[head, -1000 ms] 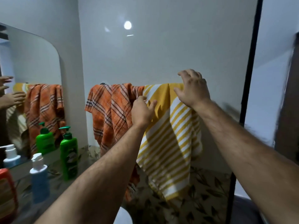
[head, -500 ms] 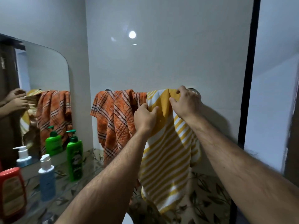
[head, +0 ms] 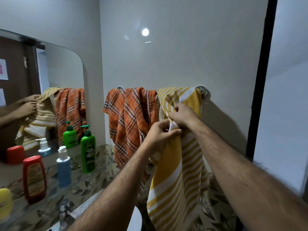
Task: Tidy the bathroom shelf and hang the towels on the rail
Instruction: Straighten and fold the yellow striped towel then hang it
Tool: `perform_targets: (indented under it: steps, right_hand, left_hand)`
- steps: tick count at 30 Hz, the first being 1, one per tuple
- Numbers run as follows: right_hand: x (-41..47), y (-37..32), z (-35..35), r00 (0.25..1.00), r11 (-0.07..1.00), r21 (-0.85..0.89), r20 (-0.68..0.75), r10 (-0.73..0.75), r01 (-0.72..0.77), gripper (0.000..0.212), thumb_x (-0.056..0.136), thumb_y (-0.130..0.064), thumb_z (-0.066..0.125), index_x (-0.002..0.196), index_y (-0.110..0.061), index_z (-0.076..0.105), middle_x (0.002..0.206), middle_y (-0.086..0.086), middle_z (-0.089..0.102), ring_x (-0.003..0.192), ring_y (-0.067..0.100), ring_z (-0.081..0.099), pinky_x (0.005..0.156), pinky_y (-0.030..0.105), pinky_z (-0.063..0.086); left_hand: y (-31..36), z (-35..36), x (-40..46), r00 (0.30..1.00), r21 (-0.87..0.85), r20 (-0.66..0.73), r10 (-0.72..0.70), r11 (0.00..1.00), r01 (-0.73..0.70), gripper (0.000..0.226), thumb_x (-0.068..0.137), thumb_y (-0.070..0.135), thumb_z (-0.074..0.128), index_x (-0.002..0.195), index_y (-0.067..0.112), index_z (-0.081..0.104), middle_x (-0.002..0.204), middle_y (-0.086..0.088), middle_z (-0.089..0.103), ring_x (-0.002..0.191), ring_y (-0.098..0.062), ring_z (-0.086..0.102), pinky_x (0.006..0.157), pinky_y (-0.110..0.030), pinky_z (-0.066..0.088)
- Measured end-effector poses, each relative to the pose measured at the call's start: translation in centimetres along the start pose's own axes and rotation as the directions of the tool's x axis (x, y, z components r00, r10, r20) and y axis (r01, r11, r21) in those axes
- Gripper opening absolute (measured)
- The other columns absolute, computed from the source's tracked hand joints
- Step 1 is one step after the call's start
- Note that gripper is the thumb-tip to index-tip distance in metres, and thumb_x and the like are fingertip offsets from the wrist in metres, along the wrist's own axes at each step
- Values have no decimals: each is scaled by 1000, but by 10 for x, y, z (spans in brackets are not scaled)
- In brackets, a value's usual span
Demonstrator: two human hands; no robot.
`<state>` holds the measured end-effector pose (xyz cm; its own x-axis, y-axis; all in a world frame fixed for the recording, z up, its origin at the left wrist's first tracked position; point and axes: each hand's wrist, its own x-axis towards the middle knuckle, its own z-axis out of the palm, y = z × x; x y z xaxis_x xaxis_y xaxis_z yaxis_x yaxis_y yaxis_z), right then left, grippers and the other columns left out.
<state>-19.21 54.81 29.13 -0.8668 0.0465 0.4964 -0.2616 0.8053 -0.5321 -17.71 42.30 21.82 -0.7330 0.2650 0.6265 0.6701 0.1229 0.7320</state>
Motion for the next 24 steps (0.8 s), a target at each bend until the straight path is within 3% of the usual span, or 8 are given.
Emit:
perform_targets:
  steps: [2,5,8,12,16,18,21,24]
  right_hand:
    - [-9,6,2,1000,995,101,17,-23,22,27,87,-20,55,67,-19,38,69,-3,42,75,20,44,54,31,29]
    - [-27,14,3,998,949,311,12,-58,51,33,87,-11,52,63,-19,31,63,-3,35,61,14,34,57,33,28]
    - [-48,20,2,993,924,382,99,-64,22,29,88,-5,49,65,-18,36,62,-3,37,57,10,35,52,26,30]
    - [-74,31,8,959,917,394,279,-54,-63,17,88,-4,49,75,-15,52,67,-4,51,62,9,47,55,20,40]
    - [-92,49,18,916,899,421,396,-60,-123,22,87,1,46,97,-3,65,82,5,64,75,16,59,64,21,49]
    - [-98,59,19,869,912,391,487,-88,-127,34,86,3,45,113,-5,65,97,6,68,89,18,65,74,24,54]
    - [-100,75,22,803,971,216,594,-46,-105,39,82,-2,50,117,-11,63,110,11,69,101,26,67,87,38,57]
    - [-106,83,27,790,999,-32,613,28,-11,33,75,-20,55,107,-12,64,99,11,69,90,30,66,78,43,56]
  left_hand:
    - [-5,3,-6,983,-264,-139,-122,961,82,38,91,47,59,86,10,62,76,-10,63,62,-13,59,57,-24,48]
    - [-10,3,-3,875,-553,-279,-395,811,190,43,100,47,40,87,10,57,70,-10,61,45,-11,56,38,-18,41]
    - [-11,1,2,850,-546,-298,-434,808,221,29,101,36,47,88,13,60,71,-6,60,47,-11,54,37,-18,41]
    - [-6,4,5,875,-493,-268,-402,838,234,34,97,40,53,76,14,59,59,-3,50,43,-12,48,40,-22,43]
    - [-6,11,4,888,-474,-226,-400,842,259,31,95,40,58,86,13,70,74,-4,70,65,-16,67,69,-33,58]
    - [-6,15,3,892,-511,-160,-423,809,292,33,95,41,56,88,12,71,82,-8,73,75,-20,70,80,-39,57]
    - [-6,19,0,873,-547,-98,-478,759,354,48,96,54,45,100,13,71,101,-11,74,93,-26,71,87,-43,57]
    - [-8,26,-4,887,-570,-60,-459,745,347,34,98,39,52,106,8,66,100,-11,71,91,-28,69,87,-44,55]
